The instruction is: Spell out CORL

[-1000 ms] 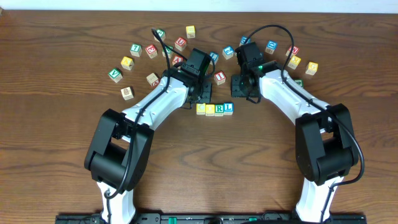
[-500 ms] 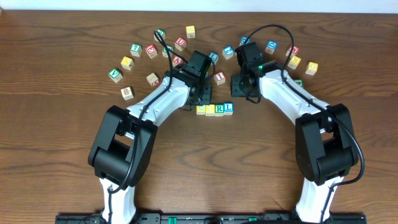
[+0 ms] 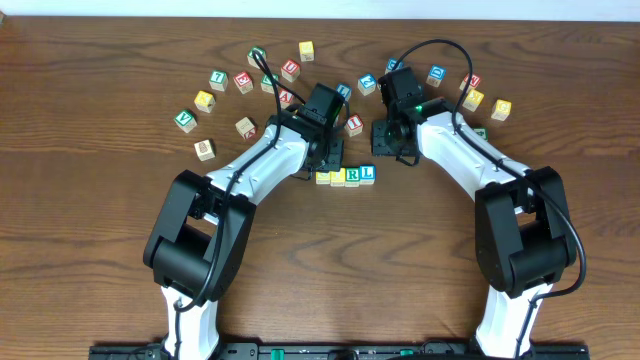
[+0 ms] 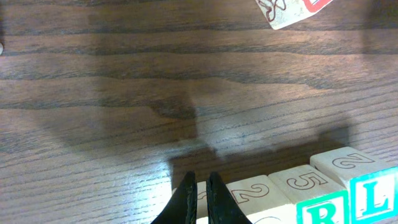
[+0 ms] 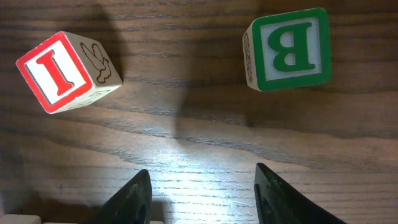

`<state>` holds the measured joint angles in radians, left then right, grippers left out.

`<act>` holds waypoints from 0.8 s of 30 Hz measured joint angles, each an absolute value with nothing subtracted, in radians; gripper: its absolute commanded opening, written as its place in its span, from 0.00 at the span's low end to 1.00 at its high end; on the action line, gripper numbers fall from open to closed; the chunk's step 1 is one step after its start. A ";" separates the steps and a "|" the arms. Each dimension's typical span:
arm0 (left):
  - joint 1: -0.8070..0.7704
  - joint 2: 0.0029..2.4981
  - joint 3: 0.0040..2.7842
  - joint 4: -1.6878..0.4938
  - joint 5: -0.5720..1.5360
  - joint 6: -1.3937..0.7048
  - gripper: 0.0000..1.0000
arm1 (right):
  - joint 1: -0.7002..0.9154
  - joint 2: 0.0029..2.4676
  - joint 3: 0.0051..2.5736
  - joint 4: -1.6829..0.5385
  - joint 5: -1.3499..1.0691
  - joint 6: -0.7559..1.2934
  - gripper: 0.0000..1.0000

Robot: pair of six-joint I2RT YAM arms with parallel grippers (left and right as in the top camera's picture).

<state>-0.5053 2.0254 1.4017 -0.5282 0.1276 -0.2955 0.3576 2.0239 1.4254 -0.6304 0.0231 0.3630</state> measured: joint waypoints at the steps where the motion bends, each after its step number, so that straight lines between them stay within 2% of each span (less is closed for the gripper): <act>1: -0.505 2.025 1.402 -0.529 0.128 -0.295 0.08 | 0.358 2.024 1.425 -0.631 0.023 0.363 0.48; 24: -0.505 2.025 1.402 -0.543 0.128 -0.295 0.08 | 0.358 2.024 1.425 -0.630 0.023 0.363 0.49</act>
<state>-0.5053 2.0254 1.4017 -0.5426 0.1276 -0.2955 0.3576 2.0239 1.4250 -0.6304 0.0235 0.3630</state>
